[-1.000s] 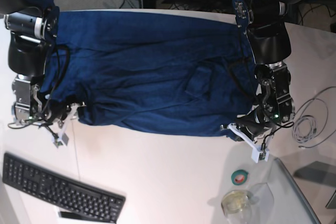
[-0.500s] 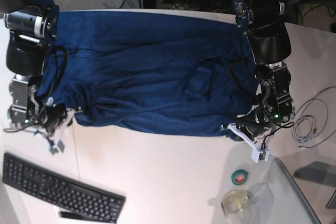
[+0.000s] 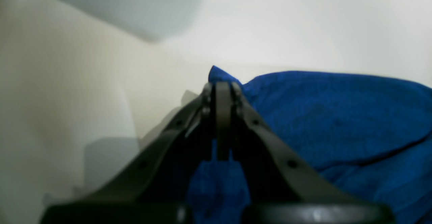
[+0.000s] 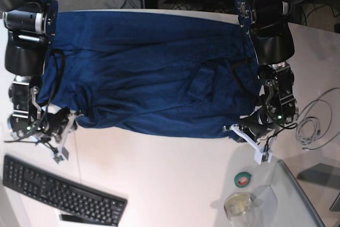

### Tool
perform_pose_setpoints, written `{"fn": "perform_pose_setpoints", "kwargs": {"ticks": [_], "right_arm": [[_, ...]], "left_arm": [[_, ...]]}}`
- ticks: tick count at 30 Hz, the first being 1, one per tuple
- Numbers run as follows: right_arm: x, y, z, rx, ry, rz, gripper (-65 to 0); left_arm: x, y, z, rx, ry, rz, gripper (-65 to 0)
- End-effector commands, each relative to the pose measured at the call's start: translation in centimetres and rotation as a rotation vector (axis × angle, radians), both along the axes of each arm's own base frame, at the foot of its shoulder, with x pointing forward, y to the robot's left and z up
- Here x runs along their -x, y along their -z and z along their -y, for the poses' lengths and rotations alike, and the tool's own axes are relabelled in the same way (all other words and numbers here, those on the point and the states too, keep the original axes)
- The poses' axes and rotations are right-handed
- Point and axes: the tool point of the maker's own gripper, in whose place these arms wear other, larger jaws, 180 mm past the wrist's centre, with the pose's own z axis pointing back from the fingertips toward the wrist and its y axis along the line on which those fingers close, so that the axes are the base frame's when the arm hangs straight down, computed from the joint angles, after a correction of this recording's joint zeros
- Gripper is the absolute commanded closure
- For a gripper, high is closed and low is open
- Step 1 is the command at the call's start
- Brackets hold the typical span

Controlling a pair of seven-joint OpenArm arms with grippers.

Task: Layout the t-shirt on the table in an organized manner, then fold the t-shirt properly
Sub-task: 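Carry the folded edge with both grippers toward the other shirt edge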

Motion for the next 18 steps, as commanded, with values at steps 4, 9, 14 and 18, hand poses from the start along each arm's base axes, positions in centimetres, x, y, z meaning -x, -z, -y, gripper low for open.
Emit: {"fn": "perform_pose_setpoints", "kwargs": {"ticks": [4, 9, 14, 18], "right_arm": [[-1.9, -0.4, -2.4, -0.092, -0.005, 0.063, -43.7], [-1.6, 1.4, -4.4, -0.165, 0.000, 0.042, -37.8], [-1.4, 1.8, -4.5, -0.179, 0.003, 0.043, -32.7], [-1.4, 1.8, -4.5, -0.176, 0.001, 0.044, -19.5]], "left_arm": [[-1.6, -2.0, -0.3, 0.001, -0.003, 0.065, 0.0], [-1.6, -2.0, -0.3, 0.001, -0.003, 0.065, 0.0], [-1.6, -2.0, -0.4, 0.001, -0.006, 0.064, 0.0], [-1.6, -2.0, -0.4, 0.000, -0.003, 0.064, 0.0]]}}
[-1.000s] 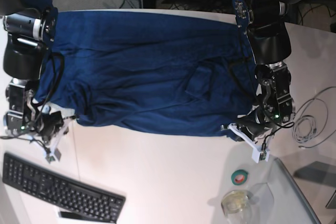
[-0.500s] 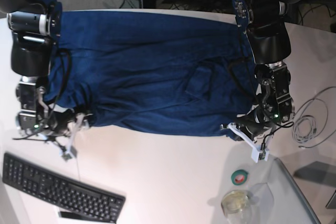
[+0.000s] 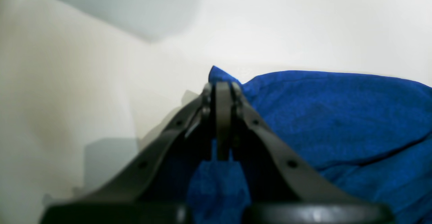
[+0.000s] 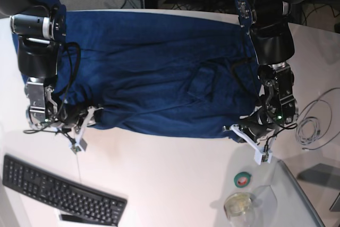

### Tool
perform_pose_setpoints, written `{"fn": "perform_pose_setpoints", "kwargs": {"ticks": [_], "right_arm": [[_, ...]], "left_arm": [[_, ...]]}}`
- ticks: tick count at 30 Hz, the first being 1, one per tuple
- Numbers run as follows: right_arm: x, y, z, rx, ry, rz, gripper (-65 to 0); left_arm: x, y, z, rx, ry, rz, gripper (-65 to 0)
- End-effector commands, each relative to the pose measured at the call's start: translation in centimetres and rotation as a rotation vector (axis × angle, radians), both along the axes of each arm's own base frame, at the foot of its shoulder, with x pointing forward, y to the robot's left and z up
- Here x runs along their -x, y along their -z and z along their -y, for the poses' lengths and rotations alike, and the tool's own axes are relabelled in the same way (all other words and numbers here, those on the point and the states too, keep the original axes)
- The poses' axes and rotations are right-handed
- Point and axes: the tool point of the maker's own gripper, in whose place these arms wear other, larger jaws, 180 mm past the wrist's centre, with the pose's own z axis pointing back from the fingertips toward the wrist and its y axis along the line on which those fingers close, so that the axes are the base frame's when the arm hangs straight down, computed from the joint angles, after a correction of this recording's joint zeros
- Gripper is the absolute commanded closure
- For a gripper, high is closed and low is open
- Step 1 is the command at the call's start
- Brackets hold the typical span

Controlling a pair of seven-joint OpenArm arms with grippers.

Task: Layout the t-shirt on the table in an organized manner, then fold the t-shirt properly
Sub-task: 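Carry the folded edge with both grippers toward the other shirt edge, then lower the folded edge onto the shirt and release both grippers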

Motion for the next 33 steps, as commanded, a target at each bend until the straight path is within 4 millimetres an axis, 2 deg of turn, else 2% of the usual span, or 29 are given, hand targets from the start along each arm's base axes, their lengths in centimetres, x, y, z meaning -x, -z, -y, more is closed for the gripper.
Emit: {"fn": "perform_pose_setpoints", "kwargs": {"ticks": [1, 3, 5, 11, 15, 17, 20, 22, 26, 30, 33], "right_arm": [[-2.2, -2.0, 0.3, -0.007, 0.009, 0.068, -11.0], [-2.3, -2.1, 0.3, -0.005, 0.009, 0.071, 0.0], [-2.4, -2.4, 0.5, 0.002, 0.009, 0.083, -1.5], [-2.2, -4.2, 2.4, 0.084, 0.004, 0.124, 0.0], [-1.3, -5.4, 3.2, 0.138, -0.003, 0.151, 0.0], [-0.5, -5.8, 3.5, 0.165, -0.007, 0.153, 0.0], [0.7, -6.2, 3.0, 0.179, -0.016, 0.168, 0.0], [1.5, -6.4, 2.2, 0.173, -0.019, 0.185, 0.0], [3.2, -6.7, 1.8, 0.187, -0.032, 0.206, 0.0], [5.1, -6.8, 1.9, 0.203, -0.038, 0.212, 0.0], [6.6, -6.6, 1.6, 0.201, -0.035, 0.206, 0.0]], "left_arm": [[-1.5, -1.9, -0.4, -0.001, -0.006, 0.060, 0.0], [-1.5, -1.9, -0.4, -0.002, -0.006, 0.059, 0.0], [-1.7, -2.4, -0.3, -0.002, -0.004, 0.070, 0.0], [-1.7, -3.4, -0.4, -0.012, -0.006, 0.103, 0.0], [-1.3, -4.8, 0.4, 0.099, -0.015, 0.139, 0.0], [-1.0, -5.9, 0.2, 0.148, -0.020, 0.161, 0.0], [-0.1, -6.8, 0.2, 0.185, -0.017, 0.194, 0.0], [0.9, -7.4, -0.3, 0.164, -0.012, 0.214, 0.0], [2.7, -7.9, -0.3, 0.126, 0.002, 0.231, 0.0], [4.9, -7.8, -1.2, 0.074, 0.016, 0.222, 0.0], [6.5, -6.8, -1.6, 0.055, 0.019, 0.191, 0.0]]}}
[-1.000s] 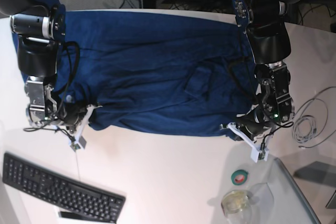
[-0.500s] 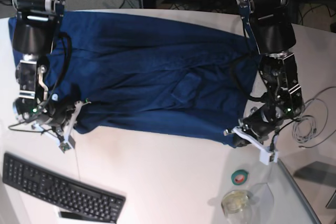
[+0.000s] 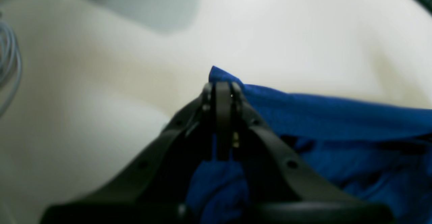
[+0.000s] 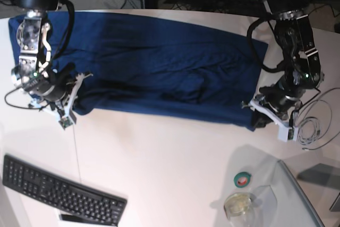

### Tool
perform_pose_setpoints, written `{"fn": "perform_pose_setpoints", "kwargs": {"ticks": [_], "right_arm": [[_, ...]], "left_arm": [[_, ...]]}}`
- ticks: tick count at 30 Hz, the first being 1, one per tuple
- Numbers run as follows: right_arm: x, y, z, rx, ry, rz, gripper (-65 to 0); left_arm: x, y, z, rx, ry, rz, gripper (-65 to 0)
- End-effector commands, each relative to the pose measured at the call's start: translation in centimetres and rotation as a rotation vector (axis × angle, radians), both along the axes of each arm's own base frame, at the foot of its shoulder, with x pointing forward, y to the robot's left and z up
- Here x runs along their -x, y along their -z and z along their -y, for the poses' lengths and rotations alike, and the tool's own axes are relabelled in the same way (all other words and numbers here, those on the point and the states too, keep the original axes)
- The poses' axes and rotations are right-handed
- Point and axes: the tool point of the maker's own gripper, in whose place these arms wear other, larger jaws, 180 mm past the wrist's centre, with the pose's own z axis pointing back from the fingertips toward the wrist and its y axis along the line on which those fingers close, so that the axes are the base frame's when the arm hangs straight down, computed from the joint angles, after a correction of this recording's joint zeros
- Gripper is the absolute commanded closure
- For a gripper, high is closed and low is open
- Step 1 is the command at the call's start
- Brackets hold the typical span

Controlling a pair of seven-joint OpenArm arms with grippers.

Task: Layout the t-shirt on the table in an organized manner, then fold the t-shirt properly
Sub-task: 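Lower the folded edge onto the shirt and release both grippers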

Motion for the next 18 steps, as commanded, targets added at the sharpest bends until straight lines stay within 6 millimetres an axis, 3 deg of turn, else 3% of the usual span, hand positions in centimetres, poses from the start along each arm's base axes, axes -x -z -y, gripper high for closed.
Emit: {"fn": "perform_pose_setpoints", "kwargs": {"ticks": [1, 5, 11, 18], "right_arm": [[-0.7, -1.1, -0.6, -0.023, 0.000, 0.048, 0.0], [2.0, 0.0, -1.4, -0.036, 0.001, 0.008, 0.0], [5.4, 1.4, -3.1, -0.075, 0.007, -0.046, 0.0], [6.8, 2.3, -3.0, -0.075, 0.008, -0.079, 0.0]], "left_arm": [[-0.5, -1.3, -0.4, -0.006, -0.003, 0.046, 0.0], [1.2, 0.4, -0.6, -0.010, -0.004, -0.002, 0.0], [2.1, 1.1, -1.0, -0.016, -0.014, -0.025, 0.0], [3.9, 4.1, -0.9, 0.008, -0.023, -0.099, 0.0]]}}
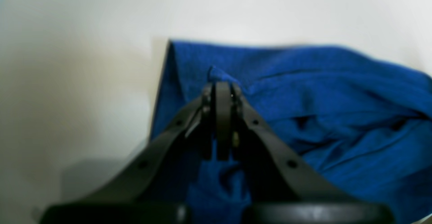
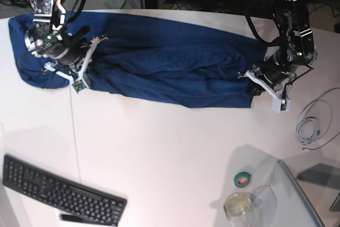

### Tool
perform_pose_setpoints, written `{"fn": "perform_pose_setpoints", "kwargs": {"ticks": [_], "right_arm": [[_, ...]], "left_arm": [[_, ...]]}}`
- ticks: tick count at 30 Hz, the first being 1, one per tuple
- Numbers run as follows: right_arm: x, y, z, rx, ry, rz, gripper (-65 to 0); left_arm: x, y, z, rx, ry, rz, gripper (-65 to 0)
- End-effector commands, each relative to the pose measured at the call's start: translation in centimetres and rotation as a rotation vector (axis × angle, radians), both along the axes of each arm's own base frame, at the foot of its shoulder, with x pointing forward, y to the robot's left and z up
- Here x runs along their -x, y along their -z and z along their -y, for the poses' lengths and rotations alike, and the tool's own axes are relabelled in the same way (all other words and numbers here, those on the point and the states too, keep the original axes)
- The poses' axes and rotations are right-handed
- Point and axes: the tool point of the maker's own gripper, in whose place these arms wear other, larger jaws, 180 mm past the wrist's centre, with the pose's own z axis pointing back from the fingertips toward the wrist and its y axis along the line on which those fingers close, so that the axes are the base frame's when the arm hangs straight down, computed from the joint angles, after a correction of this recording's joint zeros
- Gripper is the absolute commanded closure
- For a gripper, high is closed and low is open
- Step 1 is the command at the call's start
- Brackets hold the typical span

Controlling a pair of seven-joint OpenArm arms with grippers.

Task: Layout the t-shirt on the table in an organized manner, then fold the t-shirt properly
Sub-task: 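Lower the folded edge onto the shirt and release both grippers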

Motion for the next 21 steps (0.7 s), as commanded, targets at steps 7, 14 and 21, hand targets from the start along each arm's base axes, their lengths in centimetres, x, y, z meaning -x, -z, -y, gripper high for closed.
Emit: {"fn": "perform_pose_setpoints", "kwargs": {"ticks": [7, 14, 21], "right_arm": [[-0.5, 0.2, 0.1, -0.008, 0.004, 0.003, -0.3], [-1.7, -3.4, 4.9, 0.055, 0.189, 0.112, -30.0], [-5.7, -5.1, 14.8, 0.055, 0.683, 0.204, -32.7]], "left_arm": [[-0.1, 0.2, -0.1, 0.012, -0.007, 0.032, 0.0], [0.6, 1.7, 1.1, 0.020, 0.035, -0.015, 0.0], [0.6, 1.7, 1.1, 0.019, 0.032, -0.015, 0.0]]}}
